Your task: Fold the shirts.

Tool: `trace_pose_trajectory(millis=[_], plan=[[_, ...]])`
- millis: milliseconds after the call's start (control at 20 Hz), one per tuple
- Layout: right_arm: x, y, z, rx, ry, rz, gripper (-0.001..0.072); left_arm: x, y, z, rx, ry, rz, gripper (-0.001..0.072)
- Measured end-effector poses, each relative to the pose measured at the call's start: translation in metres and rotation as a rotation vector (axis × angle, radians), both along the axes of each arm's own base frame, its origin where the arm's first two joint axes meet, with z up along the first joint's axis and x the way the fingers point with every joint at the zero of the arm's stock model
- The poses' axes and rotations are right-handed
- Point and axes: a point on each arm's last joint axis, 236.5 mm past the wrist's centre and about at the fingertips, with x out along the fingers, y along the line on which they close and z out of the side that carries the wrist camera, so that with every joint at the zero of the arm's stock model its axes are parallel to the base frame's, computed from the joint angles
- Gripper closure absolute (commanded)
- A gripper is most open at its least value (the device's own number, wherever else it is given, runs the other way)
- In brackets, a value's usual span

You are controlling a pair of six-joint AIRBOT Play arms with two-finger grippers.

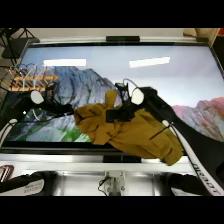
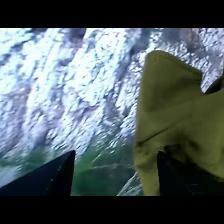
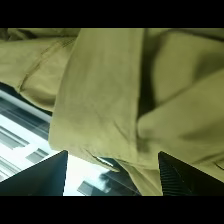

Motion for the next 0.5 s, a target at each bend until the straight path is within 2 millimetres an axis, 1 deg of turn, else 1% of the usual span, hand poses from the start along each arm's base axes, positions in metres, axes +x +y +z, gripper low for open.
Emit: trace_pose_trajectory(millis=[250,300,350,400,450,500], plan=[[0.002,0.012,-0.02,0.007,0.021,-0.006,0.002,0.013,-0.031,-0.018,-0.082,-0.033,0.032,0.0111],[0.003,0.013,-0.025,0.007,0.028,-0.013,0.002,0.013,-0.037,-0.022,-0.09,-0.032,0.031,0.0152],[0.004,0.016,-0.03,0.012,0.036,-0.022,0.002,0.013,-0.043,-0.026,-0.095,-0.029,0.028,0.0326],[0.004,0.02,-0.035,0.022,0.053,-0.029,0.0021,0.012,-0.047,-0.03,-0.097,-0.024,0.024,0.0463],[0.002,0.025,-0.039,0.033,0.074,-0.033,0.0022,0.012,-0.05,-0.033,-0.1,-0.022,0.022,0.0567],[0.002,0.029,-0.044,0.045,0.089,-0.038,0.0023,0.013,-0.053,-0.035,-0.103,-0.023,0.02,0.0656]])
